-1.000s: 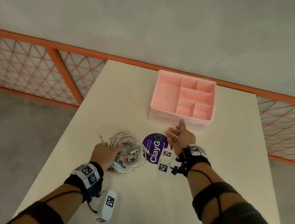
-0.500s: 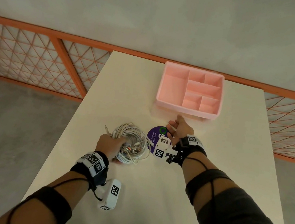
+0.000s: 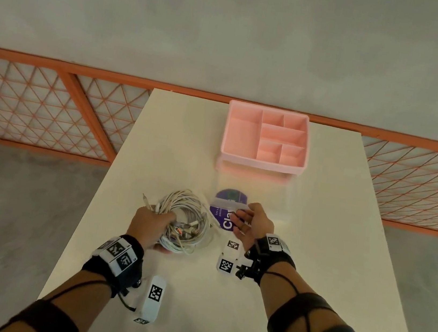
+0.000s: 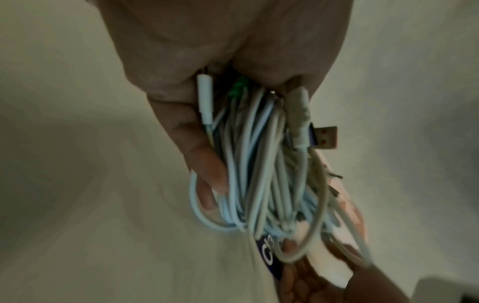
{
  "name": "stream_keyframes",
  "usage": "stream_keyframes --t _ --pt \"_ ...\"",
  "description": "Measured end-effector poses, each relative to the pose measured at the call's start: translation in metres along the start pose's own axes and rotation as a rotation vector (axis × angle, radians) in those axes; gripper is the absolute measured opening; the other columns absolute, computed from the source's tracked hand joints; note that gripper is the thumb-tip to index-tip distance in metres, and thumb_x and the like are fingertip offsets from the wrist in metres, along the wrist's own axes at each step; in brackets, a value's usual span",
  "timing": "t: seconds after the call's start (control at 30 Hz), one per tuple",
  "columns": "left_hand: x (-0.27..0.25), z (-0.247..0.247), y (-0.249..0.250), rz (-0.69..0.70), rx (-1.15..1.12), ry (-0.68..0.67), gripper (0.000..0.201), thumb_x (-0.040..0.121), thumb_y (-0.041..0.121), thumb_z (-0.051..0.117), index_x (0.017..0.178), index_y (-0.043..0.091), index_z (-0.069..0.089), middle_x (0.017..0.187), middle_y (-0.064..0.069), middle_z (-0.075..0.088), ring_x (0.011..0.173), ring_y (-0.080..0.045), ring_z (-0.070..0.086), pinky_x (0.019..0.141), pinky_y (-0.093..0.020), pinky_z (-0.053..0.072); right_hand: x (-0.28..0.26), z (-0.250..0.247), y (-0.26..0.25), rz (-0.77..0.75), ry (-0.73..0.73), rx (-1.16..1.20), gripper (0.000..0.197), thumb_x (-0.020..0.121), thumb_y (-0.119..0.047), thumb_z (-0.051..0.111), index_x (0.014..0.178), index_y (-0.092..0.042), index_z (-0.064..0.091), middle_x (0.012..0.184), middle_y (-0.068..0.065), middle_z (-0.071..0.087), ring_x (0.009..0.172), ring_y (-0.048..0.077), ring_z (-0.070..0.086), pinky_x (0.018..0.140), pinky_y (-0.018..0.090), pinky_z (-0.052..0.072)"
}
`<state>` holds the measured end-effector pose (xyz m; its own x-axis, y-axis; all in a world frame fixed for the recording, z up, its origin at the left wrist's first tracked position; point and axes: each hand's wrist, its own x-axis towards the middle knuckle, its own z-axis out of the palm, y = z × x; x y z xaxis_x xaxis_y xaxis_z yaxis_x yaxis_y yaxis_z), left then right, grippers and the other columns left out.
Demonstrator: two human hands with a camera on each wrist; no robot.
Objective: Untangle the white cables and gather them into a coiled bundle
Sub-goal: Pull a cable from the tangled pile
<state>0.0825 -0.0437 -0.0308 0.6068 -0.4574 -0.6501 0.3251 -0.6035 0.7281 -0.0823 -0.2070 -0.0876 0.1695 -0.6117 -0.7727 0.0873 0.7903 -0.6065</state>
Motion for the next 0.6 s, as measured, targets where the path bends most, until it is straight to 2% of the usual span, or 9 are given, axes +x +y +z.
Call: stream_keyframes --t 0.2,0.3,0.4,0.5,0.6 --pt "-0.011 -0.003 0.023 0.091 -0.017 -0.077 0.014 0.081 0.007 0.071 0.086 -0.006 0.070 0.068 -0.022 0.071 0.059 -0.036 0.070 0.058 -0.050 0.059 -0.009 -0.007 0.007 -0.006 0.003 0.013 0.021 0.092 -0.027 0.058 0.088 -0.007 0.063 0.074 0.007 0.067 0.073 0.027 0.066 0.061 0.030 0.043" --pt "-0.011 0.016 0.047 0.136 -0.028 -0.129 0.015 0.082 0.007 0.070 0.090 -0.006 0.070 0.069 -0.021 0.071 0.057 -0.035 0.069 0.056 -0.046 0.058 -0.010 -0.008 0.005 0.007 -0.011 -0.007 0.018 0.091 -0.025 0.059 0.093 -0.007 0.063 0.081 0.009 0.068 0.073 0.028 0.067 0.062 0.032 0.044" --pt "-0.006 0.047 0.073 0.159 -0.057 -0.198 0.017 0.082 0.007 0.067 0.093 -0.005 0.070 0.071 -0.020 0.070 0.057 -0.034 0.069 0.055 -0.043 0.057 -0.009 -0.013 0.005 0.015 -0.051 -0.040 0.019 0.089 -0.025 0.061 0.096 -0.009 0.066 0.090 0.009 0.070 0.080 0.031 0.069 0.071 0.037 0.049" --pt "0.006 0.085 0.094 0.123 -0.104 -0.276 0.021 0.082 0.008 0.065 0.098 -0.006 0.069 0.079 -0.022 0.069 0.062 -0.034 0.069 0.055 -0.043 0.057 -0.009 -0.019 0.003 0.031 -0.084 -0.051 0.019 0.089 -0.030 0.064 0.095 -0.012 0.065 0.090 0.006 0.071 0.080 0.027 0.071 0.076 0.039 0.050" --pt "0.020 0.121 0.106 0.010 -0.113 -0.331 0.024 0.081 0.012 0.069 0.100 -0.002 0.069 0.084 -0.020 0.069 0.069 -0.032 0.070 0.056 -0.044 0.059 -0.006 -0.023 0.002 0.036 -0.119 -0.064 0.024 0.090 -0.028 0.062 0.105 -0.009 0.065 0.090 0.006 0.072 0.080 0.026 0.071 0.081 0.044 0.052"
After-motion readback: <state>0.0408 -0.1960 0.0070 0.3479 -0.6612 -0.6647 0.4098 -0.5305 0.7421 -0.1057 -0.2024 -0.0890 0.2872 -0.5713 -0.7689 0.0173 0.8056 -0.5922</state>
